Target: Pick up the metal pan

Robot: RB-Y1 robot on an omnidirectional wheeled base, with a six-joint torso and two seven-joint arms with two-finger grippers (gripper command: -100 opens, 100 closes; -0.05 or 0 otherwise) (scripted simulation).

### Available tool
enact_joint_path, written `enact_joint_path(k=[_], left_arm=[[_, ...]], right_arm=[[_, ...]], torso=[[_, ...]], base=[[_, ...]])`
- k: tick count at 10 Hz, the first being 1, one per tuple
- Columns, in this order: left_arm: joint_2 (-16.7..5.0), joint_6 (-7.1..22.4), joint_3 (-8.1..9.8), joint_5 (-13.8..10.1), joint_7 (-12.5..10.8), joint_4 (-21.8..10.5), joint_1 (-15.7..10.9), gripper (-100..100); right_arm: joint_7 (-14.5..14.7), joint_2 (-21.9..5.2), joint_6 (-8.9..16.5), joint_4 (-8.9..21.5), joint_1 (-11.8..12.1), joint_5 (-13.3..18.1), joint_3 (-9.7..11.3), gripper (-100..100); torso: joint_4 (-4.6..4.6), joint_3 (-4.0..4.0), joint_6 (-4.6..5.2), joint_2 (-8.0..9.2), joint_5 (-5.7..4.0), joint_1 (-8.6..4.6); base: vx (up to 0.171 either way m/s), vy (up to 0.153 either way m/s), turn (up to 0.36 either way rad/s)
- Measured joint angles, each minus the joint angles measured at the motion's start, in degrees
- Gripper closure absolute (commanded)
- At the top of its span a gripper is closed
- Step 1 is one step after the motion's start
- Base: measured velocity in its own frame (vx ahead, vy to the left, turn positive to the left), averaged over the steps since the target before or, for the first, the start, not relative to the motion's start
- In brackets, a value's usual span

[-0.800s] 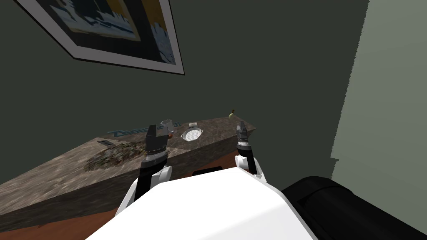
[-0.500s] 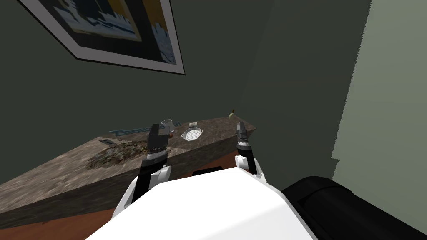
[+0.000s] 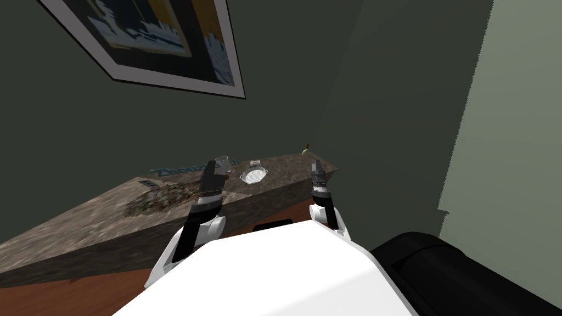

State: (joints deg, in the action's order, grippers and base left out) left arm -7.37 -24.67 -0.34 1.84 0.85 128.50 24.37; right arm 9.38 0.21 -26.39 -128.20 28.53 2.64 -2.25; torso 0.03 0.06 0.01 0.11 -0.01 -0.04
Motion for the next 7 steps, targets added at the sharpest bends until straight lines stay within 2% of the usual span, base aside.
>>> enact_joint_path(k=[7], left_arm=[[-0.55, 9.83, -1.99, -3.14, 1.49, 0.75, -2.76, -100]], right_arm=[[0.0, 0.0, 0.0, 0.0, 0.0, 0.0, 0.0, 0]], torso=[[-0.01, -0.03, 0.0, -0.06, 0.0, 0.0]], base=[[-0.021, -0.01, 0.029]])
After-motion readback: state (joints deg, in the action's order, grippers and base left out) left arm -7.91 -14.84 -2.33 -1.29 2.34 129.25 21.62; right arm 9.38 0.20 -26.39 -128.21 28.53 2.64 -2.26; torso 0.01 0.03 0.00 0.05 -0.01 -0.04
